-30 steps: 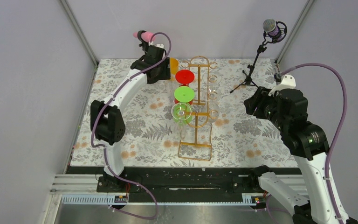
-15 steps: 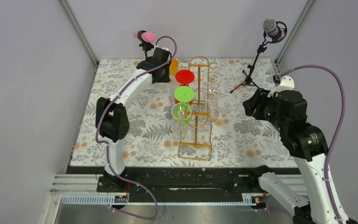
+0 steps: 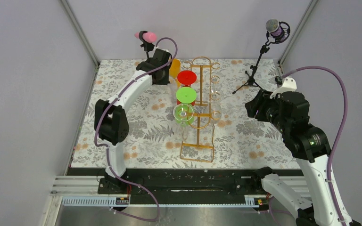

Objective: Place the wine glass upside down on the wine glass rack
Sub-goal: Pick up the wine glass at the center of the board.

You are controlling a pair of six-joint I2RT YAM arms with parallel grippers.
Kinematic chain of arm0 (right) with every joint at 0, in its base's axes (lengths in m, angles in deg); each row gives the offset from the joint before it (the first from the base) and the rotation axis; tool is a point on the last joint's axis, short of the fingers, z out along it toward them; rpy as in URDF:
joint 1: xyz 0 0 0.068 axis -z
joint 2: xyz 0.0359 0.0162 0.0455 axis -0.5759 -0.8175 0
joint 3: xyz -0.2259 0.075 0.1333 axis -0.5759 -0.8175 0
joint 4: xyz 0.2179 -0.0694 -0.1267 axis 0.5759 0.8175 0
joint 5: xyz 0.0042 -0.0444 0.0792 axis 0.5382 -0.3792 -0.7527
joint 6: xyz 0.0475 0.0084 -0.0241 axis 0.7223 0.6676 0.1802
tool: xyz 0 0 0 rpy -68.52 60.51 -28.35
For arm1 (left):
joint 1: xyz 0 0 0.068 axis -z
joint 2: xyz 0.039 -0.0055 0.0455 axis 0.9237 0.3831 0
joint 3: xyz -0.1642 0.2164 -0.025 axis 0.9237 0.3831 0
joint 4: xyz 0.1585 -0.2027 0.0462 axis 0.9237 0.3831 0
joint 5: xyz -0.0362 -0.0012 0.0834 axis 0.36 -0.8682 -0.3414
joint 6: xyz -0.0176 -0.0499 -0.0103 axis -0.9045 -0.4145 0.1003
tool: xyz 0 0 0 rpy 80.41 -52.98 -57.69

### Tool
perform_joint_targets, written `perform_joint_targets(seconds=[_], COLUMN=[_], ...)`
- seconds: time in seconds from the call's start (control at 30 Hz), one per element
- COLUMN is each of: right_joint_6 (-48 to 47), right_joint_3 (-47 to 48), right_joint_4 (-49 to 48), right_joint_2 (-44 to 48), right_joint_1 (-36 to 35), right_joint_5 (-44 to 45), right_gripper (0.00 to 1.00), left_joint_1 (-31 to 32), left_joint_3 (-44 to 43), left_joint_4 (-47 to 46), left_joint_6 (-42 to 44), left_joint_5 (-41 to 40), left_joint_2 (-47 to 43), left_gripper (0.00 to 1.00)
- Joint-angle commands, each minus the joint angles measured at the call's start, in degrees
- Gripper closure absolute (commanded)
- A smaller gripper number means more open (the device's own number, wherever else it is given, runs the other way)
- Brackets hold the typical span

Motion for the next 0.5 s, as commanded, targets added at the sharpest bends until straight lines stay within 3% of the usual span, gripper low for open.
perform_joint_targets(seconds=[0.0,0.3,0.47], right_joint_6=[-0.7,-0.9,-1.5], right_joint_3=[0.1,-0.2,0.2], right_joint_4=[-2.5,-3.4,-5.4], right_joint_2=[0.8,1.7,2.9], right_joint_1=[0.2,0.2,0.2], right_joint_5=[-1.1,0.3,1.1], right_gripper=[0.43,0.43,0.43], left_joint_1=[-1.5,-3.7,-3.9], left_joint_3=[1.7,7.8,13.4], left_joint_4=[0.5,0.4,0.9], left_joint_6=[0.1,0.1,-0.2], left_joint_5=[-0.9,0.1,-1.7], left_joint_2=[-8.2,-17.7,-28.0], left_gripper=[1.0,1.0,1.0])
